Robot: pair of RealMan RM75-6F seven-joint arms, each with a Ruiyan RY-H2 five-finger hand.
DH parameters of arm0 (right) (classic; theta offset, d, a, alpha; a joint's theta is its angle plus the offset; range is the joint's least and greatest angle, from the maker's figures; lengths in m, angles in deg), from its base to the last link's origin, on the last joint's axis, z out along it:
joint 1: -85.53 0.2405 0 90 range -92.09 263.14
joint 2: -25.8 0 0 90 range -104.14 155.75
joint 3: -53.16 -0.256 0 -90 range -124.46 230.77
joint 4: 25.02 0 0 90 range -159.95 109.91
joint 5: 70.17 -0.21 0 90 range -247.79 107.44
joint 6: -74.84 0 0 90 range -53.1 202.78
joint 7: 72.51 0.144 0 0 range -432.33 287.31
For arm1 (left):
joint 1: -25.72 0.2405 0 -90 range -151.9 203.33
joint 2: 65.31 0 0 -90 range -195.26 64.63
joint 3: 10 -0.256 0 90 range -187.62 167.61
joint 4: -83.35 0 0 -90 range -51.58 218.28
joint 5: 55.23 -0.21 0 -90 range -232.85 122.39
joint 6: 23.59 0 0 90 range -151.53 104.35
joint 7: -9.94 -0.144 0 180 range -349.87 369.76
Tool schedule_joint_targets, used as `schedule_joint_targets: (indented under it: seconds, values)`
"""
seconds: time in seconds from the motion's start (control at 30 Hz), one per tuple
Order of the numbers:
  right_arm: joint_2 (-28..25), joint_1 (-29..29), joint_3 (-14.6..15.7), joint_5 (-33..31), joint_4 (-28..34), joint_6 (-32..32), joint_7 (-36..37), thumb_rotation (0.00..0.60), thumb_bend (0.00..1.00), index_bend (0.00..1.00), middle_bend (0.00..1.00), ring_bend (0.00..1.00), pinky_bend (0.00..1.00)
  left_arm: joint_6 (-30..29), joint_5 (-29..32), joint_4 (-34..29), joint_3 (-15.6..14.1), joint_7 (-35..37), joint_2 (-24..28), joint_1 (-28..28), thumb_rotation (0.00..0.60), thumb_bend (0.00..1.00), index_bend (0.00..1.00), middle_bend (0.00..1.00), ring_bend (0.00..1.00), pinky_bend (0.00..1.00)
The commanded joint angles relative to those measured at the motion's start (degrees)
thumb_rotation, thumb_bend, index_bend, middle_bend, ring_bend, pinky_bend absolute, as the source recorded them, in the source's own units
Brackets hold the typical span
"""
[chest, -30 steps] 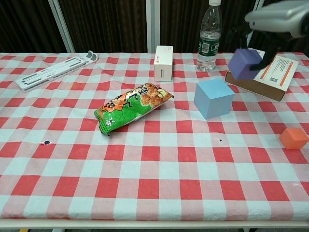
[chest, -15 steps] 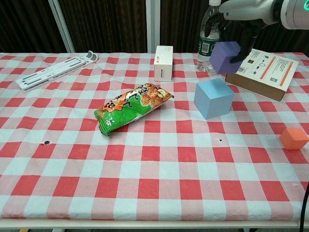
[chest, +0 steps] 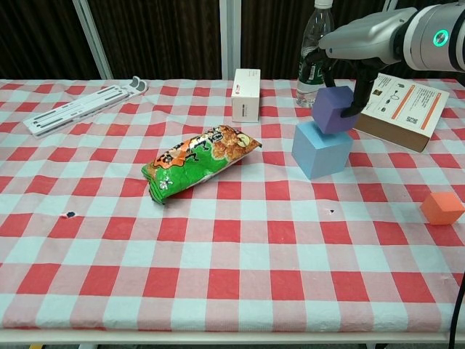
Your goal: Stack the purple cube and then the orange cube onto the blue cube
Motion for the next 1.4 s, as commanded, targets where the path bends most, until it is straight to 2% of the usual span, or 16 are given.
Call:
schedule_joint_targets:
  seconds: [0.03,0.67,0.93,1.23,1.4]
  values:
    - [0.26,0.29,0.40,-0.29,-0.21,0.01,0.11,0.600,0.14,0.21,0.47,0.18,0.11,0.19,0.01,-0.04,-0.10,0.29,0.09,0.01,0.600,0.09,0.21,0.17,0.17,0.35]
    - [2.21,2.09,2.13,-1.43,-1.97,-0.06,0.87,0.600,0.14,0.21,0.46,0.18,0.11,0.41,0.11,0.50,-0.13,1.28,-0.01,0.08,0.600,0.09,0.22,0.17,0.17,0.35]
    - [2.09,2.63,2.55,-1.64,-2.61,-0.78,1.40,0.600,0.12,0.22,0.39,0.17,0.11,0.81,0.25,0.88,-0.18,1.94,-0.20,0.03,0.600,0.09,0.22,0.17,0.17,0.35]
    - [1.86,2.78,2.60,-0.67,-2.51,-0.89,2.85,0.600,0.10,0.15,0.31,0.13,0.11,0.62,0.30,0.96,0.04,2.20,-0.14,-0.03,0.600,0.09,0.22,0.17,0.17,0.35]
    - [-0.60,2.59,1.52,0.74,-0.43,0.33,4.19,0.600,0.08,0.12,0.28,0.10,0.11,0.54,0.31,0.78,0.13,2.40,-0.01,-0.05,0.600,0.09,0.22,0.17,0.17,0.35]
